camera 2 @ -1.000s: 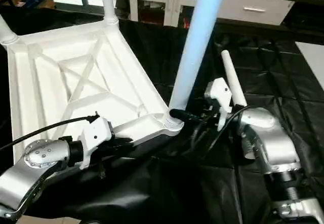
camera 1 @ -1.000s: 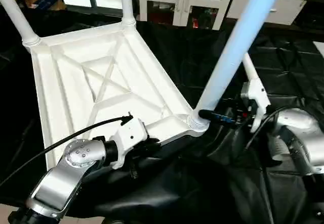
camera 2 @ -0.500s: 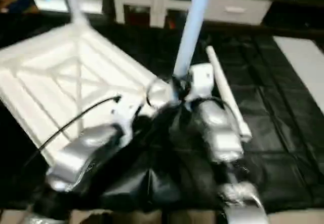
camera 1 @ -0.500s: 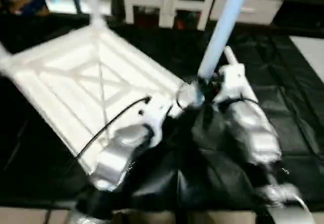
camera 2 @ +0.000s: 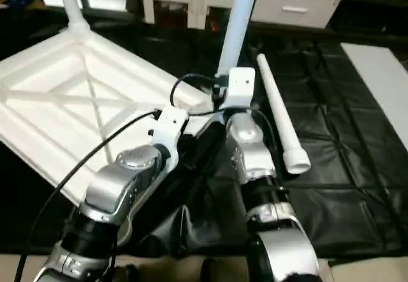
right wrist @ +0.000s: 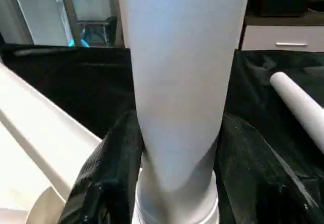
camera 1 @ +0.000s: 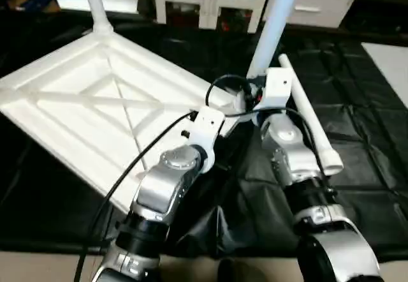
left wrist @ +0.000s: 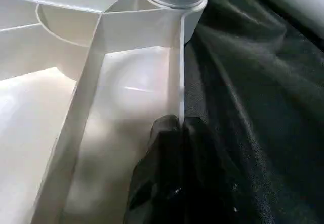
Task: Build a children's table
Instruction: Insert table leg to table base
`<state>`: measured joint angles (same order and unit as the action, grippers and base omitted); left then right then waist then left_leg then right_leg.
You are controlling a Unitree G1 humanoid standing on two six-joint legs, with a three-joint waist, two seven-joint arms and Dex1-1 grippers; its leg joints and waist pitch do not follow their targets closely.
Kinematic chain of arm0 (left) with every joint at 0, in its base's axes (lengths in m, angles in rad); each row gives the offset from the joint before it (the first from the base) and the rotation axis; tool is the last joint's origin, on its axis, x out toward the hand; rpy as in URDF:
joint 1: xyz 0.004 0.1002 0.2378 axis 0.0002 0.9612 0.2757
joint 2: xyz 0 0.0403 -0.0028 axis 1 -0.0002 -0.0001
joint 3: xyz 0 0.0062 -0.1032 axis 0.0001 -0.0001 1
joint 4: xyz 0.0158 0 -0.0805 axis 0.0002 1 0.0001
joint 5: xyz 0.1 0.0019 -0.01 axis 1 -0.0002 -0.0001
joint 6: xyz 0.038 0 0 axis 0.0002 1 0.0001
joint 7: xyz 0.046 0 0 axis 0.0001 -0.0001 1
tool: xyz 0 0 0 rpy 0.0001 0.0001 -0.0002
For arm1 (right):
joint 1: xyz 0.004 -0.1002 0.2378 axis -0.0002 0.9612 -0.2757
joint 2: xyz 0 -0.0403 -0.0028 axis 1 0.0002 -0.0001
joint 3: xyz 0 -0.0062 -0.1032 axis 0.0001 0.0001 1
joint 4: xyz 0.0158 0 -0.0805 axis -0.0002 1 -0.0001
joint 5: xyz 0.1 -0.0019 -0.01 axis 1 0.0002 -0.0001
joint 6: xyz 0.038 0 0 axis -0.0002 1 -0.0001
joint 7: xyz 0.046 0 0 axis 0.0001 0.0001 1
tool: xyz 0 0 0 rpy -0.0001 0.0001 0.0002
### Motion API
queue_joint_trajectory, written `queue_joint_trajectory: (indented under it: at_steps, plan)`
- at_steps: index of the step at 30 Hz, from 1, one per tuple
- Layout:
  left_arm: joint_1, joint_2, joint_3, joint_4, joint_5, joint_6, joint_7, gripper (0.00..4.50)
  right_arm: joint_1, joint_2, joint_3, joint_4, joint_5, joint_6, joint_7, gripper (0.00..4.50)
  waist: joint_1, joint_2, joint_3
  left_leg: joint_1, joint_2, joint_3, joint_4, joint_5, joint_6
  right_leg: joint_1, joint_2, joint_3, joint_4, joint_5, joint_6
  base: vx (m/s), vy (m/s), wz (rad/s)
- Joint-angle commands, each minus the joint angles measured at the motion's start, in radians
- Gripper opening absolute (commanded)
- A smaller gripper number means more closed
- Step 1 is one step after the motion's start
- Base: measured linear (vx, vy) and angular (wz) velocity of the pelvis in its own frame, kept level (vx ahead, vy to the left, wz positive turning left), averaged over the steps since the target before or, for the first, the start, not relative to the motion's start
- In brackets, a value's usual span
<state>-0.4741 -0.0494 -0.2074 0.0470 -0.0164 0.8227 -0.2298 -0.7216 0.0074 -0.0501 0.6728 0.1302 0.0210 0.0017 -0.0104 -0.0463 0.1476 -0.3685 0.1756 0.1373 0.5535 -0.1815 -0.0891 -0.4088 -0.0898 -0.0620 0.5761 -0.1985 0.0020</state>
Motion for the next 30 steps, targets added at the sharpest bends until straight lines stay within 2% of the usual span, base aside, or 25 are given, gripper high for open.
queue_joint_trajectory:
  at_steps: [1, 2, 5, 6, 7, 11, 12, 13, 14, 15, 17, 18, 19, 20, 21, 22, 24, 25, 27, 29, 30]
  plan:
    - [0.008, 0.007, 0.012, 0.035, 0.006, 0.009, 0.012, 0.00, 0.062, 0.004, 0.004, 0.121, -0.005, 0.045, 0.021, 1.83, -0.007, 0.016, -0.028, 0.002, 0.036, -0.016, -0.091, -0.507, -0.027, 0.016, -0.044, 0.033, -0.094, -0.460, -0.093, 0.000, 0.000, 0.00]
    - [0.008, 0.009, 0.012, 0.034, 0.008, 0.008, 0.010, 0.00, 0.062, 0.002, 0.007, 0.117, -0.009, 0.041, 0.024, 1.83, -0.009, 0.015, -0.029, -0.004, 0.037, -0.015, -0.093, -0.486, -0.022, 0.018, -0.043, 0.034, -0.093, -0.422, -0.095, 0.000, 0.000, 0.00]
    - [0.009, 0.010, 0.013, 0.029, 0.009, 0.012, 0.007, 0.00, 0.060, -0.001, 0.006, 0.101, -0.011, 0.026, 0.036, 1.83, -0.009, 0.015, -0.027, 0.000, 0.038, -0.003, -0.090, -0.453, -0.003, 0.012, -0.043, 0.039, -0.093, -0.379, -0.108, 0.000, 0.000, 0.00]
    - [0.009, 0.011, 0.013, 0.027, 0.009, 0.014, 0.007, 0.00, 0.058, -0.004, 0.006, 0.096, -0.012, 0.012, 0.046, 2.18, -0.008, 0.015, -0.027, -0.004, 0.038, -0.002, -0.091, -0.443, 0.000, 0.014, -0.045, 0.040, -0.092, -0.383, -0.109, 0.000, 0.000, 0.00]
    - [0.009, 0.011, 0.013, 0.027, 0.008, 0.014, 0.007, 0.00, 0.057, -0.004, 0.006, 0.096, -0.012, 0.011, 0.047, 2.18, -0.008, 0.015, -0.027, -0.004, 0.038, -0.002, -0.091, -0.439, 0.001, 0.015, -0.046, 0.040, -0.092, -0.385, -0.108, 0.000, 0.000, 0.00]
    - [0.008, 0.017, 0.013, 0.025, 0.002, 0.015, 0.007, 0.00, 0.046, -0.007, 0.008, 0.091, -0.016, -0.015, 0.056, 2.74, -0.007, 0.016, -0.032, -0.005, 0.038, 0.003, -0.088, -0.399, 0.012, 0.016, -0.046, 0.043, -0.090, -0.354, -0.121, 0.000, 0.000, 0.00]
    - [0.008, 0.019, 0.014, 0.023, 0.001, 0.015, 0.007, 0.00, 0.046, -0.007, 0.008, 0.076, -0.016, -0.019, 0.057, 2.74, -0.003, 0.014, -0.039, -0.008, 0.042, 0.007, -0.084, -0.347, 0.018, 0.020, -0.049, 0.044, -0.085, -0.287, -0.137, 0.000, 0.000, 0.00]
    - [0.008, 0.021, 0.014, 0.022, 0.000, 0.015, 0.007, 0.00, 0.046, -0.007, 0.009, 0.068, -0.016, -0.022, 0.057, 2.74, -0.004, 0.011, -0.042, -0.009, 0.042, 0.008, -0.082, -0.316, 0.026, 0.023, -0.045, 0.043, -0.079, -0.252, -0.146, 0.000, 0.000, 0.00]
    - [0.010, 0.024, 0.015, 0.020, -0.001, 0.015, 0.005, 0.00, 0.051, -0.008, 0.011, 0.035, -0.017, -0.025, 0.061, 2.74, -0.004, 0.010, -0.038, -0.010, 0.041, 0.014, -0.082, -0.301, 0.045, 0.019, -0.040, 0.043, -0.080, -0.241, -0.155, 0.000, 0.000, 0.00]
    - [0.011, 0.029, 0.017, 0.017, -0.002, 0.014, 0.003, 0.00, 0.069, -0.009, 0.018, -0.029, -0.012, -0.021, 0.078, 2.74, -0.003, 0.012, -0.036, -0.011, 0.040, 0.018, -0.081, -0.302, 0.053, 0.017, -0.043, 0.046, -0.083, -0.267, -0.153, 0.000, 0.000, 0.00]
    - [0.013, 0.033, 0.019, 0.015, -0.003, 0.013, 0.000, 0.00, 0.088, -0.012, 0.027, -0.089, -0.010, -0.013, 0.091, 2.74, -0.002, 0.011, -0.042, -0.018, 0.039, 0.019, -0.076, -0.258, 0.058, 0.023, -0.043, 0.047, -0.077, -0.238, -0.152, 0.000, 0.000, 0.00]
    - [0.014, 0.037, 0.021, 0.014, -0.004, 0.013, -0.002, 0.00, 0.109, -0.018, 0.036, -0.147, -0.009, -0.003, 0.102, 2.74, 0.001, 0.014, -0.049, -0.020, 0.039, 0.023, -0.069, -0.158, 0.075, 0.027, -0.039, 0.046, -0.066, -0.112, -0.166, 0.000, 0.000, 0.00]
    - [0.015, 0.042, 0.022, 0.012, -0.005, 0.012, -0.004, 0.00, 0.134, -0.028, 0.048, -0.214, -0.009, 0.010, 0.116, 2.74, 0.000, 0.015, -0.048, -0.020, 0.038, 0.028, -0.062, -0.114, 0.091, 0.026, -0.037, 0.046, -0.057, -0.030, -0.189, 0.000, 0.000, 0.00]
    - [0.017, 0.045, 0.022, 0.011, -0.005, 0.011, -0.005, 0.00, 0.157, -0.039, 0.057, -0.267, -0.013, 0.019, 0.128, 2.74, 0.001, 0.015, -0.048, -0.023, 0.038, 0.029, -0.061, -0.088, 0.097, 0.032, -0.035, 0.045, -0.053, 0.007, -0.195, 0.066, -0.010, -0.06]
    - [0.017, 0.049, 0.023, 0.009, -0.005, 0.009, -0.006, 0.00, 0.181, -0.053, 0.066, -0.323, -0.015, 0.027, 0.141, 2.74, 0.004, 0.017, -0.053, -0.017, 0.040, 0.034, -0.055, -0.048, 0.107, 0.032, -0.033, 0.046, -0.044, 0.083, -0.211, 0.000, 0.000, 0.00]
    - [0.017, 0.049, 0.023, 0.009, -0.005, 0.009, -0.006, 0.00, 0.181, -0.053, 0.066, -0.323, -0.015, 0.027, 0.141, 2.74, 0.003, 0.015, -0.052, -0.021, 0.037, 0.036, -0.053, -0.023, 0.119, 0.037, -0.031, 0.047, -0.038, 0.134, -0.220, 0.000, 0.000, 0.00]
    - [0.020, 0.059, 0.025, 0.006, -0.007, 0.006, -0.010, 0.00, 0.234, -0.073, 0.069, -0.427, -0.008, 0.059, 0.152, 2.74, 0.005, 0.017, -0.049, -0.015, 0.038, 0.040, -0.053, -0.037, 0.128, 0.034, -0.029, 0.050, -0.039, 0.139, -0.225, 0.000, 0.000, 0.00]
    - [0.024, 0.069, 0.025, 0.004, -0.007, -0.001, -0.016, 0.00, 0.282, -0.089, 0.066, -0.516, 0.002, 0.086, 0.159, 2.94, 0.008, 0.020, -0.047, -0.011, 0.039, 0.041, -0.055, -0.056, 0.127, 0.033, -0.028, 0.051, -0.043, 0.114, -0.223, 0.000, 0.000, 0.00]
    - [0.027, 0.078, 0.025, 0.003, -0.008, -0.008, -0.022, 0.00, 0.314, -0.100, 0.059, -0.576, 0.010, 0.109, 0.159, 3.05, 0.010, 0.018, -0.045, -0.011, 0.039, 0.042, -0.056, -0.075, 0.124, 0.033, -0.028, 0.053, -0.047, 0.087, -0.213, 0.000, 0.000, 0.00]
    - [0.038, 0.109, 0.021, -0.004, -0.009, -0.025, -0.050, 0.00, 0.377, -0.132, 0.049, -0.695, 0.011, 0.174, 0.165, 3.21, 0.008, 0.018, -0.041, -0.011, 0.040, 0.042, -0.062, -0.129, 0.106, 0.030, -0.027, 0.054, -0.054, 0.007, -0.197, 0.000, 0.000, 0.00]
    - [0.039, 0.111, 0.021, -0.004, -0.009, -0.026, -0.052, 0.00, 0.380, -0.134, 0.049, -0.700, 0.010, 0.177, 0.165, 3.31, 0.008, 0.019, -0.036, -0.011, 0.040, 0.042, -0.067, -0.181, 0.092, 0.026, -0.027, 0.055, -0.064, -0.080, -0.179, 0.000, 0.000, 0.00]
